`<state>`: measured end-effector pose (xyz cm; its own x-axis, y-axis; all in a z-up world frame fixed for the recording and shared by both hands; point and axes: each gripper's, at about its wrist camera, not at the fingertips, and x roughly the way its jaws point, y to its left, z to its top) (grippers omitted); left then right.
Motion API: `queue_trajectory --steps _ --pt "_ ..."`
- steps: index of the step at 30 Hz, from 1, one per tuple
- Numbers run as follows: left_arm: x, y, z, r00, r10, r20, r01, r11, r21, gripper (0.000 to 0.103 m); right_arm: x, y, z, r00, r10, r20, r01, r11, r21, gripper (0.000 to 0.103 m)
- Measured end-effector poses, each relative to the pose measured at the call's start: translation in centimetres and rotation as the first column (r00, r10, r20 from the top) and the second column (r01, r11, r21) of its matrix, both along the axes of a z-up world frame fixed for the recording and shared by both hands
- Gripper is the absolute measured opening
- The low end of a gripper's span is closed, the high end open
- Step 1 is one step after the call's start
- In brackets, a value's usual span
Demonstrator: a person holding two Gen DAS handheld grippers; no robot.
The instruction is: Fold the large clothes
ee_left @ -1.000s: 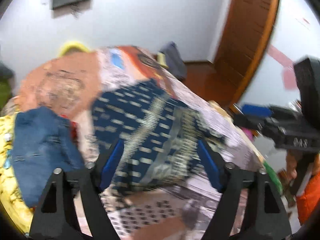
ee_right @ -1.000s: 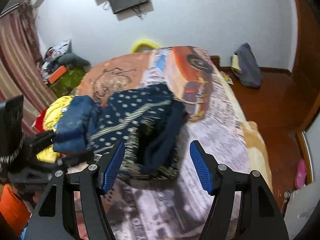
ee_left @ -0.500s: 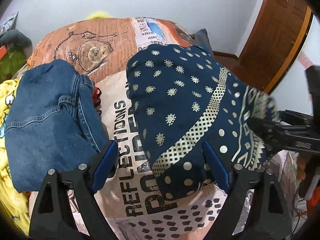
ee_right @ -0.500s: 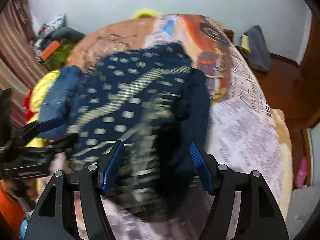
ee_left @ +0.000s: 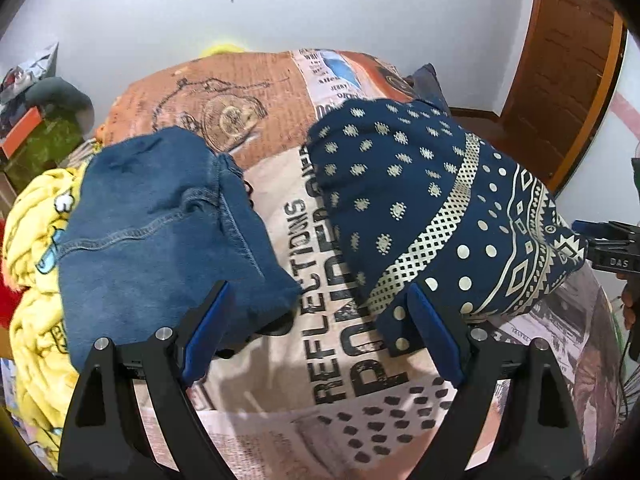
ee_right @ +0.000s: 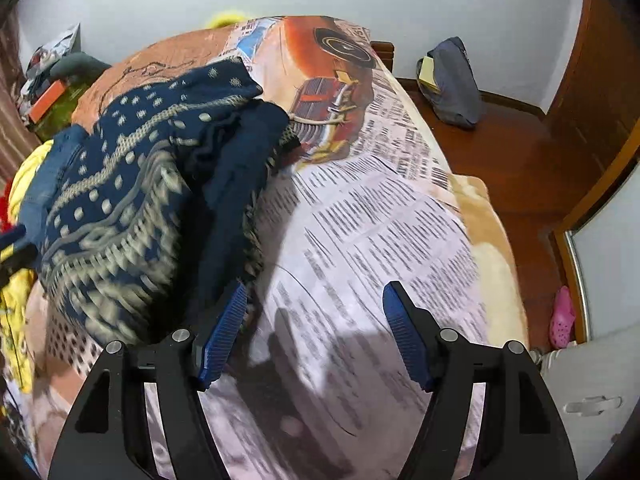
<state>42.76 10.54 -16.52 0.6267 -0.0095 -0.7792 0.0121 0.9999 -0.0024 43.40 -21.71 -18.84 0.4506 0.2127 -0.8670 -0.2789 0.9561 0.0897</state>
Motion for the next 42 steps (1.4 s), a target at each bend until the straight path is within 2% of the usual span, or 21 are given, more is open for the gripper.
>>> queue_trajectory --steps 4,7,11,13,16,19,24,25,27,28,30,33,35,40,42 --pt "-0.1 0.5 1.6 0.999 0.006 0.043 -0.007 1.0 0.017 0.088 -1.1 -0.7 2.4 0.998 0.016 0.059 -0.017 1.0 0.016 0.067" --pt "0.2 0.7 3.1 0.997 0.009 0.083 -0.011 1.0 0.015 0.088 -0.9 -0.5 4.8 0.995 0.016 0.101 -0.024 0.996 0.084 0.067" --pt "1.6 1.2 4.5 0.995 0.008 0.1 -0.003 0.998 -0.057 0.089 0.3 0.6 6.7 0.994 0.02 0.106 -0.042 0.977 0.209 0.068" --pt "3.0 1.4 4.5 0.998 -0.001 0.066 0.009 0.993 -0.12 0.089 1.3 1.4 6.7 0.996 0.033 0.088 -0.056 0.96 0.274 0.072" --pt "5.3 1.9 3.2 0.999 -0.031 -0.021 0.024 0.962 -0.273 0.089 2.8 3.0 5.6 0.995 0.087 0.041 -0.096 0.926 0.365 0.072" --pt "7.4 2.3 0.7 0.993 -0.046 -0.105 0.0 0.913 -0.409 0.088 4.4 4.5 3.1 0.994 0.106 -0.035 -0.085 0.923 0.374 0.072" --pt "10.2 2.2 -3.1 0.981 -0.058 -0.184 -0.041 0.87 -0.492 0.089 6.7 5.6 -1.1 0.984 0.099 -0.148 -0.041 0.934 0.355 0.073" --pt "10.4 2.3 -3.7 0.979 -0.067 -0.192 -0.043 0.855 -0.518 0.089 7.0 5.6 -1.6 0.982 0.101 -0.159 -0.037 0.931 0.362 0.075" --pt "11.3 2.5 -4.9 0.973 -0.082 -0.216 -0.063 0.805 -0.589 0.089 7.5 5.4 -2.2 0.977 0.108 -0.183 -0.029 0.922 0.386 0.075" --pt "11.6 2.5 -5.4 0.97 -0.089 -0.227 -0.07 0.793 -0.606 0.089 7.9 5.3 -2.6 0.972 0.119 -0.203 -0.025 0.91 0.414 0.075" --pt "12.4 2.3 -6.1 0.964 -0.111 -0.241 -0.069 0.771 -0.633 0.089 8.4 5.1 -3.2 0.966 0.117 -0.231 -0.003 0.896 0.443 0.077" --pt "13.3 1.8 -6.9 0.956 -0.126 -0.265 -0.081 0.756 -0.649 0.093 9.1 5.2 -3.9 0.959 0.127 -0.255 0.004 0.889 0.457 0.081" --pt "13.7 1.6 -7.1 0.955 -0.126 -0.268 -0.082 0.757 -0.648 0.094 9.2 5.5 -3.9 0.957 0.14 -0.256 -0.009 0.891 0.453 0.084" --pt "13.9 0.5 -6.5 0.96 -0.115 -0.254 -0.063 0.798 -0.599 0.093 9.4 5.5 -4.4 0.947 0.159 -0.278 -0.002 0.872 0.49 0.084" --pt "13.6 0.1 -6.1 0.964 -0.109 -0.243 -0.054 0.813 -0.58 0.086 9.2 5.6 -4.2 0.951 0.155 -0.267 -0.006 0.873 0.487 0.082"
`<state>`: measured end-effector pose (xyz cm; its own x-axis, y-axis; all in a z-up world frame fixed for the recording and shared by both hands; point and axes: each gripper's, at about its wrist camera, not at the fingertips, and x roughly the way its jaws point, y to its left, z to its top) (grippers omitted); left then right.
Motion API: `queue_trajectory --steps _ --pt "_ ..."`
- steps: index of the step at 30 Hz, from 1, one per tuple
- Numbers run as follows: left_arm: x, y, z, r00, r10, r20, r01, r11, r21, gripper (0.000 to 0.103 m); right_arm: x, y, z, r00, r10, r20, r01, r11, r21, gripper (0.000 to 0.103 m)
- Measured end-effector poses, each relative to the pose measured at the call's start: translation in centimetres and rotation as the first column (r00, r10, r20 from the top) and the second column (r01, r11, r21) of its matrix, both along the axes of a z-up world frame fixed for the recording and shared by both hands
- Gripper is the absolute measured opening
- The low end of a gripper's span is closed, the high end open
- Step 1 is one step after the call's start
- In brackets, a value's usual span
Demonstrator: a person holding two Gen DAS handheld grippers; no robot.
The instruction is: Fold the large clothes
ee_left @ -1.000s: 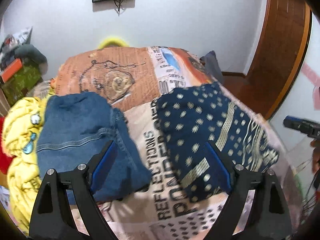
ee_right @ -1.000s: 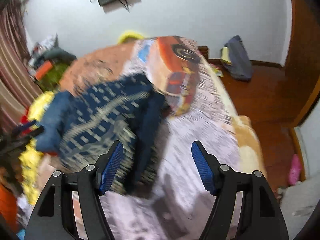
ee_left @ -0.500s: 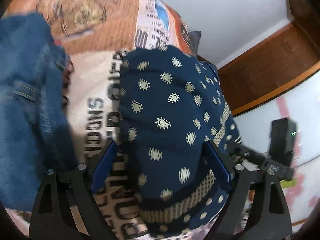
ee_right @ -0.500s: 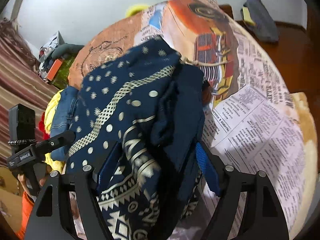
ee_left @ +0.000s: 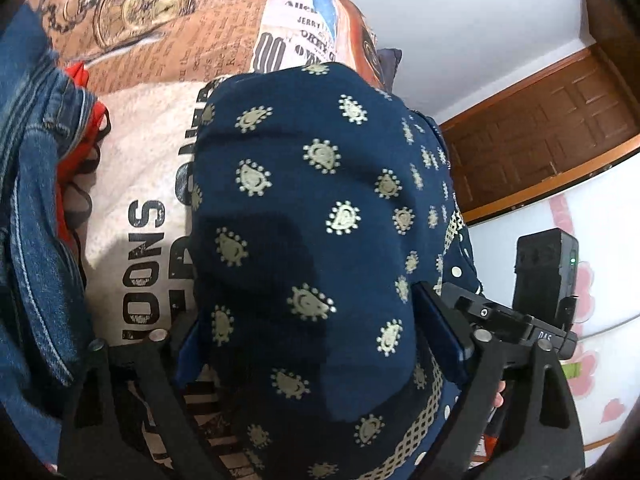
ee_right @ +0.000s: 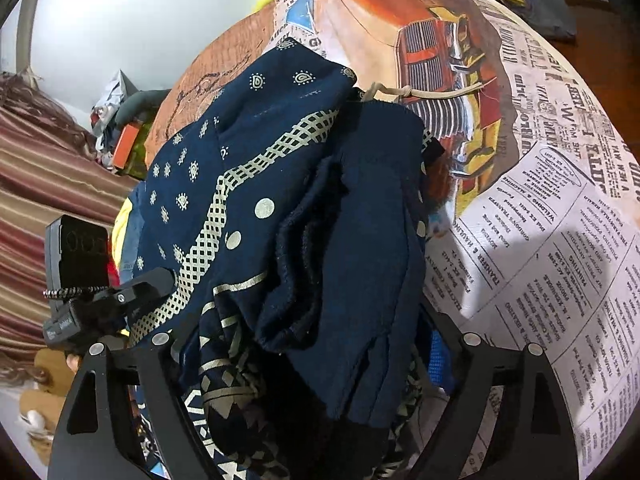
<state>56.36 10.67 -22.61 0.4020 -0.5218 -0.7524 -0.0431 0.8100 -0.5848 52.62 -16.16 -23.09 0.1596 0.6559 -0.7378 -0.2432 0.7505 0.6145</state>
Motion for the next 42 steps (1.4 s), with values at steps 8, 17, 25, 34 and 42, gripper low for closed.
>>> queue_trajectory --steps 8,17,25,34,42 --pt "-1.8 -0.4 2.7 0.997 -0.036 0.063 0.031 0.996 0.079 0.057 -1.7 1.5 3.0 0.99 0.054 0.132 -0.045 0.997 -0.068 0.04" --pt "-5.0 0.3 11.0 0.974 -0.051 0.219 0.023 0.991 0.13 0.05 -3.9 2.9 9.2 0.969 0.071 0.237 -0.061 0.997 -0.049 0.032" --pt "-8.6 5.8 18.2 0.939 0.009 0.343 -0.054 0.991 0.122 0.05 -5.7 8.2 16.0 0.923 0.105 0.371 -0.104 0.994 -0.021 0.032" --pt "-11.6 13.9 20.4 0.926 0.098 0.366 -0.158 0.978 0.139 0.05 -5.9 16.4 16.9 0.899 0.176 0.401 -0.189 0.982 -0.008 0.032" --pt "-11.7 20.6 16.6 0.937 0.172 0.304 -0.225 0.963 0.15 0.05 -4.2 23.3 13.0 0.911 0.236 0.339 -0.25 0.968 -0.001 0.032"
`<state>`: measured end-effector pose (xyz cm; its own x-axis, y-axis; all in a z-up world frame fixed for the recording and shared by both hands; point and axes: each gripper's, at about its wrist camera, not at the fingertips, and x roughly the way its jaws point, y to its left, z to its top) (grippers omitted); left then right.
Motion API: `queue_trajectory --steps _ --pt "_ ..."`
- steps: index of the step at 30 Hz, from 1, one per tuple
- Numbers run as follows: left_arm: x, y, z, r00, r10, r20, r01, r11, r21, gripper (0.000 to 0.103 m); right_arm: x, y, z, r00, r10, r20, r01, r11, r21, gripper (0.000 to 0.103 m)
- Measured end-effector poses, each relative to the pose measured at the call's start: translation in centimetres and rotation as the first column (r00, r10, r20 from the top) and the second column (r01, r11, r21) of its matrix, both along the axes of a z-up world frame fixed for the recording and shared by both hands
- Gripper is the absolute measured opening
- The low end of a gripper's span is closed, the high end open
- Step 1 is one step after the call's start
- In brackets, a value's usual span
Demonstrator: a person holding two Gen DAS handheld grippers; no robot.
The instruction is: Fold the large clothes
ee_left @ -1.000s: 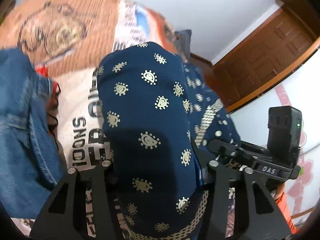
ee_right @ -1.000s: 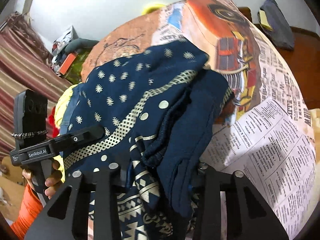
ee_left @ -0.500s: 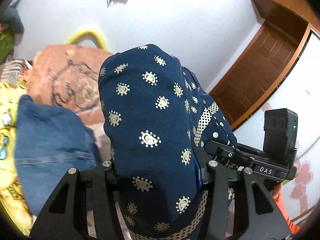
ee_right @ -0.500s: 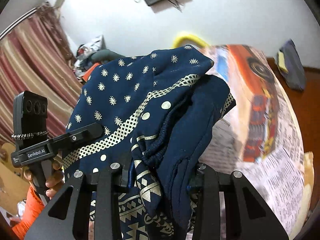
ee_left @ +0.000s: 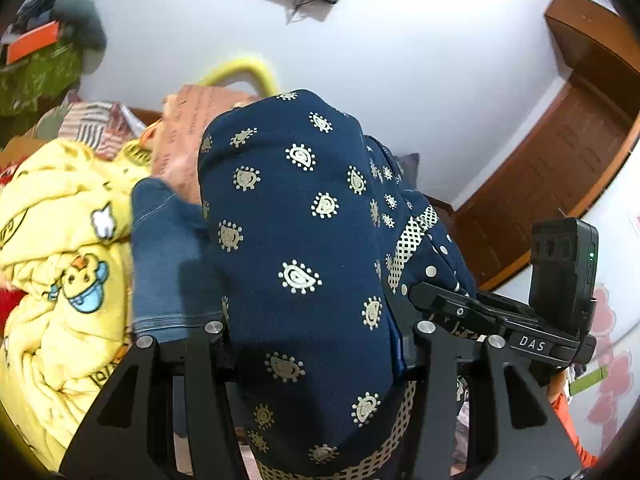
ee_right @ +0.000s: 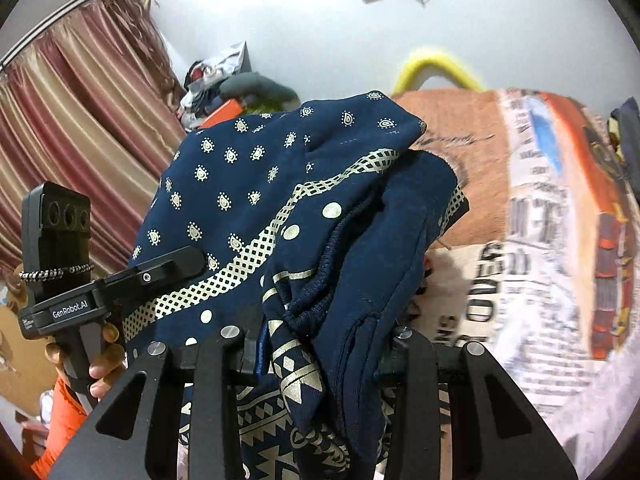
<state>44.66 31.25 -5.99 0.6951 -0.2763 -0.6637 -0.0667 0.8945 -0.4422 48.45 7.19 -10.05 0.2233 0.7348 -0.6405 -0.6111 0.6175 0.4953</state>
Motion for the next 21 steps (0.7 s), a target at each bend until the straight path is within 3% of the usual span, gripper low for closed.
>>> queue_trajectory --steps 10,16,18,21 --pt "2.6 5.9 -9.8 0.984 0.082 -0.156 -0.094 0.993 -0.077 0.051 3.0 5.9 -7.6 0.992 0.005 -0.128 -0.019 0.994 -0.111 0.033" --pt "2.1 8.2 -12.5 0.983 0.099 -0.152 -0.125 0.977 -0.171 0.06 3.2 6.2 -7.9 0.995 0.016 -0.102 -0.028 0.992 -0.119 0.038" --pt "1.7 7.7 -11.9 0.981 0.105 -0.162 -0.127 0.983 -0.135 0.063 2.3 5.8 -7.4 0.997 0.02 -0.075 -0.031 0.989 -0.147 0.04" --pt "0.4 6.3 -10.2 0.982 0.119 -0.15 -0.124 0.992 -0.021 0.064 0.9 5.7 -6.6 0.999 0.017 -0.034 -0.023 0.982 -0.189 0.041"
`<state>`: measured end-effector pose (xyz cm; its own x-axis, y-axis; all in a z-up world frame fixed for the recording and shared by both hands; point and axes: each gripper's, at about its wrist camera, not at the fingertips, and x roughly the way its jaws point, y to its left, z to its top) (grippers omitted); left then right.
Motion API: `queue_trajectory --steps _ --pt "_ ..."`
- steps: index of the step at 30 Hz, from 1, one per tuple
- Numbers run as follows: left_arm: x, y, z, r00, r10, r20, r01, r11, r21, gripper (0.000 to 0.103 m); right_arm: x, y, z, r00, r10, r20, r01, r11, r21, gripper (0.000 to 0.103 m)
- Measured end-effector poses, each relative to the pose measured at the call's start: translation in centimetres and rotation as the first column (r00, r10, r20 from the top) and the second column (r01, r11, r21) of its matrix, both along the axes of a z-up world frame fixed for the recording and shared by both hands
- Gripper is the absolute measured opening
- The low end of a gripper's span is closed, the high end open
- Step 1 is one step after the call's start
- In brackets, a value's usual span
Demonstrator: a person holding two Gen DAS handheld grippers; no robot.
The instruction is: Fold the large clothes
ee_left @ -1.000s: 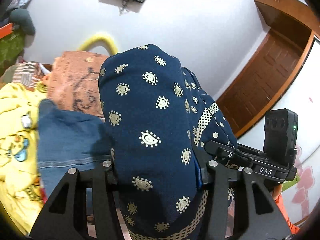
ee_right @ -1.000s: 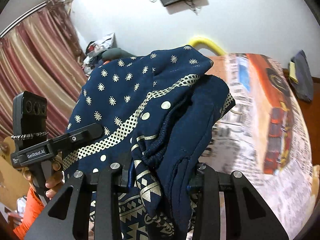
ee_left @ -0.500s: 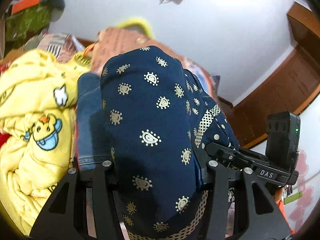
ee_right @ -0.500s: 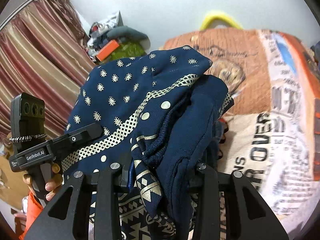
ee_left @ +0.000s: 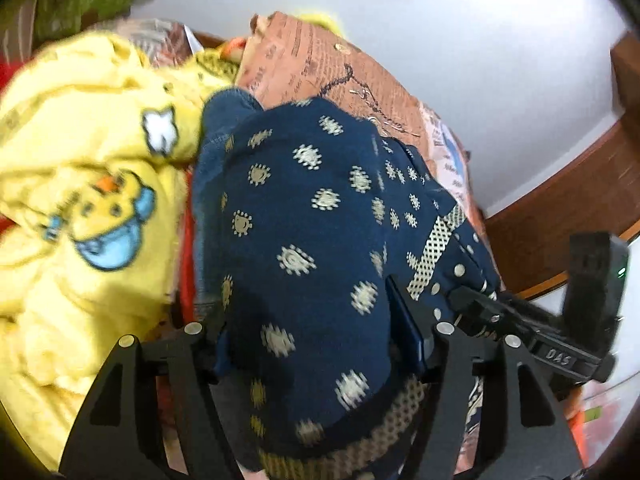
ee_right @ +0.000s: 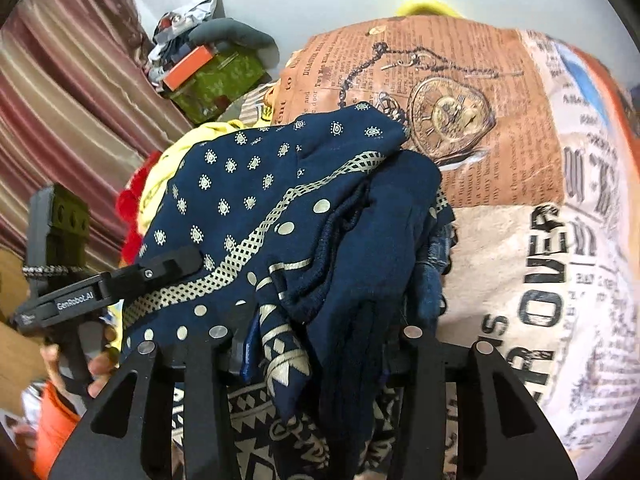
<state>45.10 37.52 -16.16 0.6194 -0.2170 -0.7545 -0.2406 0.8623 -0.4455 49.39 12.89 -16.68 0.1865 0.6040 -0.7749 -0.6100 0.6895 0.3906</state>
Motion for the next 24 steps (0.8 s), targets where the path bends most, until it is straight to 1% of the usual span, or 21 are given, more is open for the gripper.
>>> queue_trajectory --steps 3,5,7,9,12,16,19,22,24 --pt "-1.2 -1.0 1.1 1.0 -0.015 0.005 0.014 0.994 0.107 0.066 -1.0 -0.6 0.5 0.999 -0.011 0.046 0.013 0.999 -0.048 0.044" --pt "-2.2 -1.3 1.7 1.0 -0.012 0.009 0.011 0.99 0.142 0.066 -1.6 -1.0 0.8 0.999 -0.005 0.054 0.008 0.998 -0.067 0.044" --pt "-3.5 -1.6 2.5 1.0 -0.013 0.016 0.01 0.986 0.164 0.068 -2.5 -2.0 1.0 0.998 -0.002 0.066 0.008 0.996 -0.086 0.044" --pt "-4.9 -2.1 3.0 0.999 -0.032 0.008 0.03 0.982 0.189 0.068 -3.3 -2.7 1.2 0.997 0.0 0.074 0.008 0.995 -0.103 0.044" --pt "-7.2 -3.7 2.7 0.998 -0.05 -0.037 0.058 0.954 0.295 0.068 -4.8 -3.8 1.3 0.996 0.004 0.084 0.006 0.993 -0.122 0.044" --pt "-10.2 -5.5 2.9 0.998 -0.043 -0.05 0.058 0.935 0.35 0.068 -6.8 -5.3 2.3 0.995 -0.003 0.104 0.015 0.994 -0.111 0.044" --pt "-12.6 -6.8 4.7 0.999 -0.034 -0.006 0.034 0.924 0.381 0.068 -8.5 -6.3 4.2 0.99 -0.015 0.138 0.024 0.997 -0.068 0.044" --pt "-15.0 -8.2 7.6 0.997 -0.034 0.074 0.002 0.921 0.389 0.068 -10.6 -7.3 6.8 0.983 -0.03 0.179 0.029 1.0 0.003 0.044" --pt "-17.0 -9.3 10.3 0.988 -0.035 0.148 -0.026 0.92 0.39 0.068 -12.3 -8.3 9.3 0.973 -0.043 0.228 0.03 0.998 0.062 0.044"
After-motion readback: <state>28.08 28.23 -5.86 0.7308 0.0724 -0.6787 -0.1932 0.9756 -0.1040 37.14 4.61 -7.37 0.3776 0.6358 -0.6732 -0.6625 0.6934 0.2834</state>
